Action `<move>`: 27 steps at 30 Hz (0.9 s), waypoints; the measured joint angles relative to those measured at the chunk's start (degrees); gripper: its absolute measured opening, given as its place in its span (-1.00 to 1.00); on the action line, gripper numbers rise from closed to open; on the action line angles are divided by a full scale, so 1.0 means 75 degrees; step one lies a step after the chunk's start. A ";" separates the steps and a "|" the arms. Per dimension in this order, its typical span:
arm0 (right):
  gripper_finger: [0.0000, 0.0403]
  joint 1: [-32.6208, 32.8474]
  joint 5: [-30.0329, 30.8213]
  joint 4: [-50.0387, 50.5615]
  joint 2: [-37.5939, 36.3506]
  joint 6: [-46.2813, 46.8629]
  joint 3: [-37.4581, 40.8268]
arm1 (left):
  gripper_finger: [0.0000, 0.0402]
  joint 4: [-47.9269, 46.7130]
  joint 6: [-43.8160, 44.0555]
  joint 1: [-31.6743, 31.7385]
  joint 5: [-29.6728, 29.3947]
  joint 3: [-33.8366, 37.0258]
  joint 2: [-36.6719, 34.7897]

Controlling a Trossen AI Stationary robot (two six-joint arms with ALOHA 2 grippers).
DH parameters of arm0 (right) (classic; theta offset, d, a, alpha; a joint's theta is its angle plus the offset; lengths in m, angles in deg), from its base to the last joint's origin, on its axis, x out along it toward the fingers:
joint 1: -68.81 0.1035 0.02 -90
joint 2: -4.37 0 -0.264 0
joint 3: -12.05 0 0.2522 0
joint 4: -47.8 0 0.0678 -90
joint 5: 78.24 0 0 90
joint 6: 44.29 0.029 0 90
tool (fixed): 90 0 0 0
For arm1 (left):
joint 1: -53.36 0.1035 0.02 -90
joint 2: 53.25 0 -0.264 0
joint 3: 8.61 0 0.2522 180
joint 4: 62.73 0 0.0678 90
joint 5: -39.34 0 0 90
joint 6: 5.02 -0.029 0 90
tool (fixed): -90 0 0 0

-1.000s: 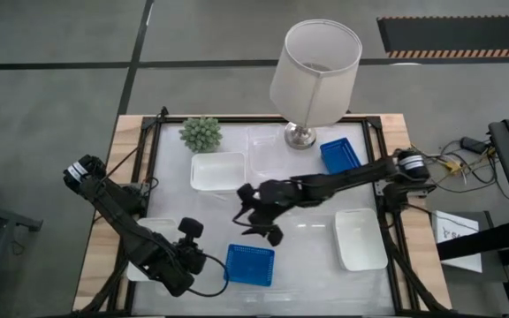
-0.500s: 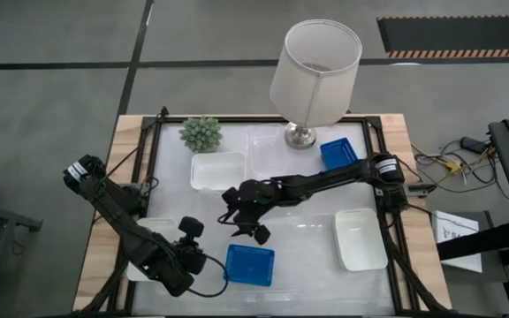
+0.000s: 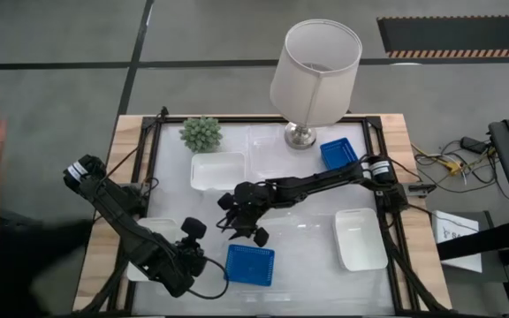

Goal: Stack baskets by color
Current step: Stack the bottom left transparent bin on top of the center transparent bin

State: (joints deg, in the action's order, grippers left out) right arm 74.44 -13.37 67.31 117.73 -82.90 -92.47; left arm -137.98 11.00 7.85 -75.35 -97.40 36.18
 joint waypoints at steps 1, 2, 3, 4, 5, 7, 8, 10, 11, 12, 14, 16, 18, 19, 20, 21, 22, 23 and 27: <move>-0.40 -0.0003 -0.0026 0.0006 -0.0002 0.0000 0.0000 | -1.00 0.0006 -0.0011 0.0000 -0.0013 0.0000 0.0000; -0.47 -0.0003 -0.0054 0.0009 -0.0002 -0.0003 0.0000 | -1.00 0.0008 -0.0048 0.0000 -0.0038 0.0000 0.0000; -0.53 -0.0003 -0.0051 0.0009 -0.0005 -0.0004 0.0000 | -1.00 0.0006 -0.0089 0.0000 -0.0084 0.0000 0.0000; -0.60 -0.0003 -0.0051 0.0004 -0.0010 -0.0006 0.0000 | -1.00 0.0011 -0.0181 0.0000 -0.0155 0.0000 0.0000; -0.65 -0.0004 -0.0056 0.0004 -0.0014 -0.0004 0.0000 | -1.00 0.0026 -0.0268 0.0000 -0.0190 0.0000 0.0000; -0.74 -0.0005 -0.0081 0.0021 -0.0014 -0.0028 0.0003 | -1.00 0.0087 -0.0426 0.0000 -0.0229 0.0000 0.0000; -0.78 -0.0003 -0.0107 0.0038 -0.0014 -0.0074 0.0003 | -1.00 0.0104 -0.0448 -0.0005 -0.0269 0.0000 0.0000; -0.84 0.0006 -0.0109 0.0084 -0.0014 -0.0177 0.0009 | -1.00 0.0103 -0.0460 -0.0009 -0.0313 0.0000 0.0000; -0.87 0.0009 -0.0112 0.0113 -0.0014 -0.0203 0.0009 | -1.00 0.0112 -0.0466 -0.0009 -0.0319 0.0000 0.0000; -0.90 0.0007 -0.0114 0.0158 -0.0014 -0.0239 0.0009 | -1.00 0.0110 -0.0466 -0.0006 -0.0324 0.0000 0.0000; -0.94 0.0003 -0.0109 0.0213 -0.0014 -0.0286 0.0010 | -1.00 0.0099 -0.0452 -0.0005 -0.0374 0.0000 0.0000; -0.95 0.0000 -0.0107 0.0219 -0.0014 -0.0307 0.0012 | -1.00 0.0102 -0.0387 -0.0008 -0.0508 -0.0007 0.0000; -0.95 0.0000 -0.0104 0.0227 -0.0020 -0.0366 0.0012 | -1.00 0.0092 -0.0246 -0.0012 -0.0763 -0.0027 0.0000; -0.95 -0.0002 -0.0099 0.0226 -0.0026 -0.0367 0.0012 | -0.99 0.0092 -0.0215 -0.0012 -0.0812 -0.0032 0.0000; -0.96 -0.0003 -0.0088 0.0225 -0.0028 -0.0367 0.0014 | -0.98 0.0093 -0.0199 -0.0015 -0.0844 -0.0032 0.0000; -0.96 -0.0003 -0.0077 0.0232 -0.0034 -0.0367 0.0019 | -0.96 0.0099 -0.0186 -0.0012 -0.0871 -0.0032 0.0000; -0.96 -0.0003 -0.0070 0.0239 -0.0036 -0.0367 0.0020 | -0.92 0.0118 -0.0156 -0.0012 -0.0930 -0.0032 0.0000; -0.96 0.0000 -0.0062 0.0241 -0.0037 -0.0364 0.0020 | -0.88 0.0128 -0.0023 -0.0012 -0.1000 -0.0037 0.0000; -0.96 0.0000 0.0013 0.0184 -0.0040 -0.0338 0.0020 | -0.67 0.0168 0.0356 -0.0004 -0.1265 -0.0047 -0.0045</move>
State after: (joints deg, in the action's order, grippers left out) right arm 74.44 -13.28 68.69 117.42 -85.44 -92.32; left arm -136.73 13.67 7.81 -84.84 -97.75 35.84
